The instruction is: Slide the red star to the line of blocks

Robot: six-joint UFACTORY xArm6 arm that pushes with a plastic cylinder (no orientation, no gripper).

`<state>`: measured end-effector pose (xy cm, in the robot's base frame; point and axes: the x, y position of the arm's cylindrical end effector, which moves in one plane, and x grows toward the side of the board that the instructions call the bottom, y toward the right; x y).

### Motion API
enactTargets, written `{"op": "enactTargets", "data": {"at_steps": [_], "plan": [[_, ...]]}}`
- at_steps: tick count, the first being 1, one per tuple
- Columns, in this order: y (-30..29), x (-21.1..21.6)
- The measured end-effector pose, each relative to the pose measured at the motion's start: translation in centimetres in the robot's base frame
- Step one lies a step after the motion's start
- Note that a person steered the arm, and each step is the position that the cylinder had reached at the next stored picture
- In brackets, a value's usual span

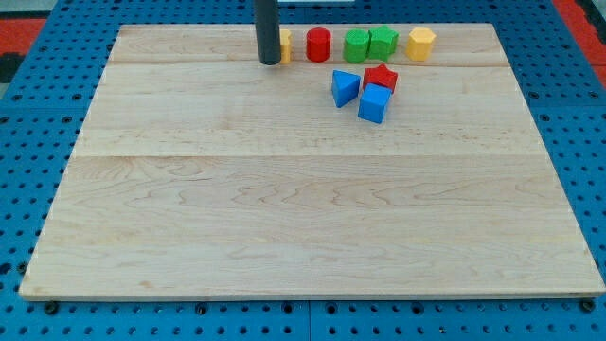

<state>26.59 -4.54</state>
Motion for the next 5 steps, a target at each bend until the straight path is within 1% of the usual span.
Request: {"op": "enactTargets", "data": {"at_steps": [1, 2, 3, 4, 5], "plan": [[0.0, 0.7], [1.4, 6.5], [1.0, 13.4], [13.1, 15.1], [18.7, 11.9]]}}
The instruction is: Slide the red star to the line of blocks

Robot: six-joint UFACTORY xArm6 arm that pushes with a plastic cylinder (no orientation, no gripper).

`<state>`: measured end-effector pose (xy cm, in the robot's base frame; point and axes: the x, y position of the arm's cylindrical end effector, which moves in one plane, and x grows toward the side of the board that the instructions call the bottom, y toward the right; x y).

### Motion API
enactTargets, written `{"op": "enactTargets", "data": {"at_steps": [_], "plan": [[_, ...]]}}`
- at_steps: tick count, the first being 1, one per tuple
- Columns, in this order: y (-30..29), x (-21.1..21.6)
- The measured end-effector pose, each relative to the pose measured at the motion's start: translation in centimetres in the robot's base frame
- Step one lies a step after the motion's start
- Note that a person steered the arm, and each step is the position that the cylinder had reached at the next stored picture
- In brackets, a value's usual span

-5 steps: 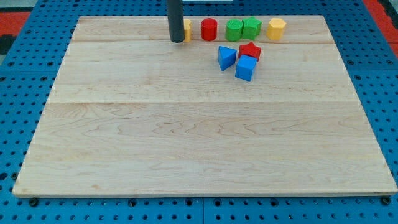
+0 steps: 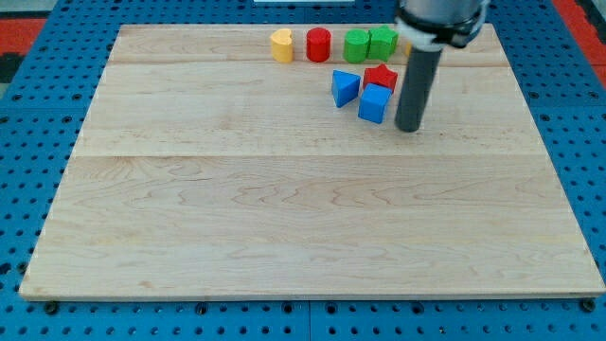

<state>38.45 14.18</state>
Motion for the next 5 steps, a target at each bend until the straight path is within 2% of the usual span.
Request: {"op": "enactTargets", "data": {"at_steps": [1, 3, 4, 5], "plan": [[0.6, -3.8], [-2.7, -5.9], [0.5, -9.6], [-3.1, -7.9]]}}
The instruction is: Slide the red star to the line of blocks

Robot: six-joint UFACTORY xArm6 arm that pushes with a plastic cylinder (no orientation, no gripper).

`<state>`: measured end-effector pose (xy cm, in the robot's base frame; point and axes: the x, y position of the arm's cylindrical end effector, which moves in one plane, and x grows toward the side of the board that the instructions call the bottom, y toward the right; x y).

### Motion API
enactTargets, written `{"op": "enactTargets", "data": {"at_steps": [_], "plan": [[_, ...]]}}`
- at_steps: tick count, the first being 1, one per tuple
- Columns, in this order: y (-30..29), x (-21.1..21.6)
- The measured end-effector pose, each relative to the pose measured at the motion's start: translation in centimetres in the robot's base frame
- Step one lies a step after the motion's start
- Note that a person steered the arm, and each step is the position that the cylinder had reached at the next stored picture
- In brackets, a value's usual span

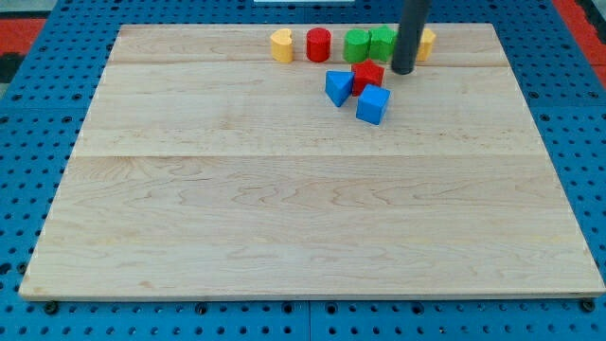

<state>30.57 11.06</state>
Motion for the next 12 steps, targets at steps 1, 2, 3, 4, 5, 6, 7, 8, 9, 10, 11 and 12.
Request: {"op": "enactTargets", "data": {"at_steps": [1, 2, 3, 4, 5, 6, 7, 8, 9, 10, 11, 12], "plan": [[-8.9, 3.5], [-17.4, 4.4], [-17.5, 4.3], [-12.8, 4.1], [-11.3, 2.3], [-14.5, 1.4], [-19.8, 1.0], [-20.4, -0.2], [-20.3, -1.5], [-19.3, -2.3], [-19.0, -3.3], [-18.8, -4.5]]}}
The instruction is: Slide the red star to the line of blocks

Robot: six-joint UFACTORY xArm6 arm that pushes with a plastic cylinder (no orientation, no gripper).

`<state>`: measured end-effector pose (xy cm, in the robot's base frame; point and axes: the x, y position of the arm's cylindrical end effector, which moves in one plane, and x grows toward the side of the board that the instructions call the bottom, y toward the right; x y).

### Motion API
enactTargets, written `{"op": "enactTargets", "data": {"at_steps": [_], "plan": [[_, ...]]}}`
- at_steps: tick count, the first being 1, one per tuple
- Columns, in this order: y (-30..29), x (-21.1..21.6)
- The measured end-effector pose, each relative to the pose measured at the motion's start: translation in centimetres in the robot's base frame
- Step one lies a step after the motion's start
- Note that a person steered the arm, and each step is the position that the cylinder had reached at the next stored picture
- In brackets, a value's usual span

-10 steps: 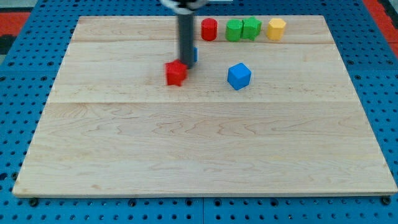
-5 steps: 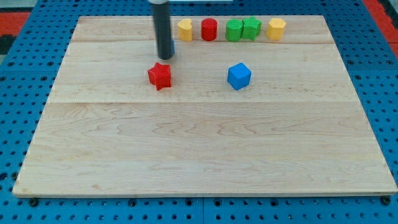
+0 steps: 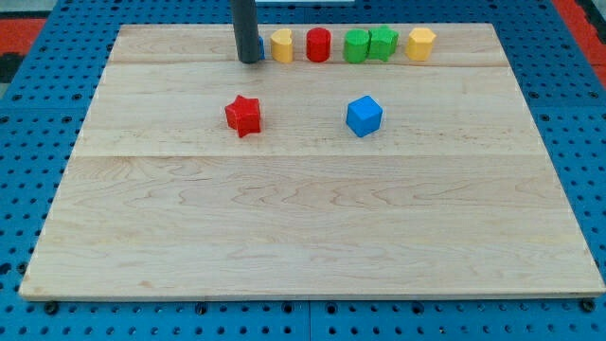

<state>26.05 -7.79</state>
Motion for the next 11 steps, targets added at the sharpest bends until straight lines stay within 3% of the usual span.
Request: {"op": "enactTargets", "data": {"at_steps": [2, 3, 4, 5, 6, 7, 8, 10, 11], "plan": [[8.3, 9.2], [5.3, 15.0], [-2.4, 14.2], [-6.0, 8.9], [-5.1, 13.2], [-0.3, 16.4], [1.6, 11.7], [-6.7, 5.6], [-6.8, 6.8]]}}
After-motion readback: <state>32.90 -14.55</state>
